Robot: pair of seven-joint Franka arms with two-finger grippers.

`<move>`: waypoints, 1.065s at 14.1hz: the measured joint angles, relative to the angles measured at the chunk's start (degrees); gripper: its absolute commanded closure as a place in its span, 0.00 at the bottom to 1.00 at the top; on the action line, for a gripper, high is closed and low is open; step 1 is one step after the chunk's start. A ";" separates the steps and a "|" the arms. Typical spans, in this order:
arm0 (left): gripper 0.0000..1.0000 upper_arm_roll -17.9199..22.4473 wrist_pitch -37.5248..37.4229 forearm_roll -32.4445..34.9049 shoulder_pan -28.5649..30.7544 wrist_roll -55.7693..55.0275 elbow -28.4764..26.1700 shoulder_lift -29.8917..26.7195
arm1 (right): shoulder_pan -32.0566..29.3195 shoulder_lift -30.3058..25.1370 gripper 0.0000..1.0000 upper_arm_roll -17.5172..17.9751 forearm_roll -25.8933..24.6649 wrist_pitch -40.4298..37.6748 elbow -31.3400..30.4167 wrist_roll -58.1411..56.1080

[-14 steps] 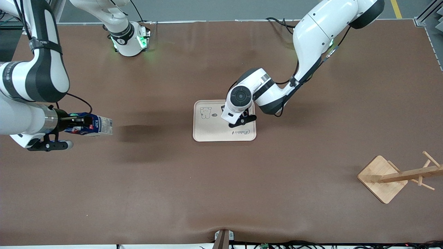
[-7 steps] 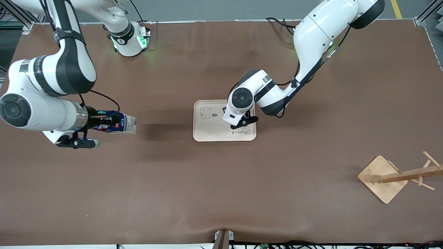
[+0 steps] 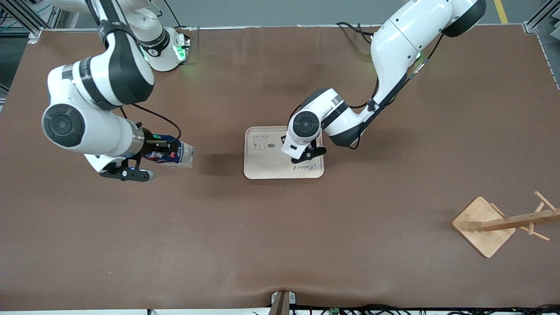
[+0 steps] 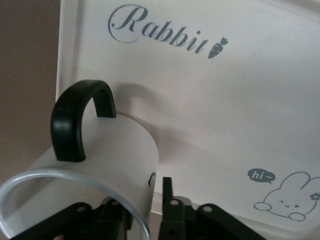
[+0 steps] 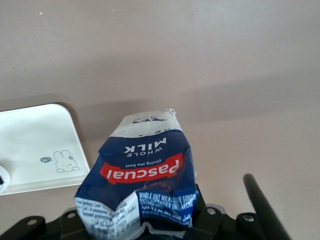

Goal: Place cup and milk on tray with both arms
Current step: 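Lower the mug onto the tray while the right gripper carries the milk, then open the left gripper and withdraw it from the mug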

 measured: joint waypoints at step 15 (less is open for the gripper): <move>0.00 0.12 -17.61 0.43 5.90 6.12 12.69 -12.42 | 12.17 4.80 1.00 0.50 3.49 9.41 1.24 18.67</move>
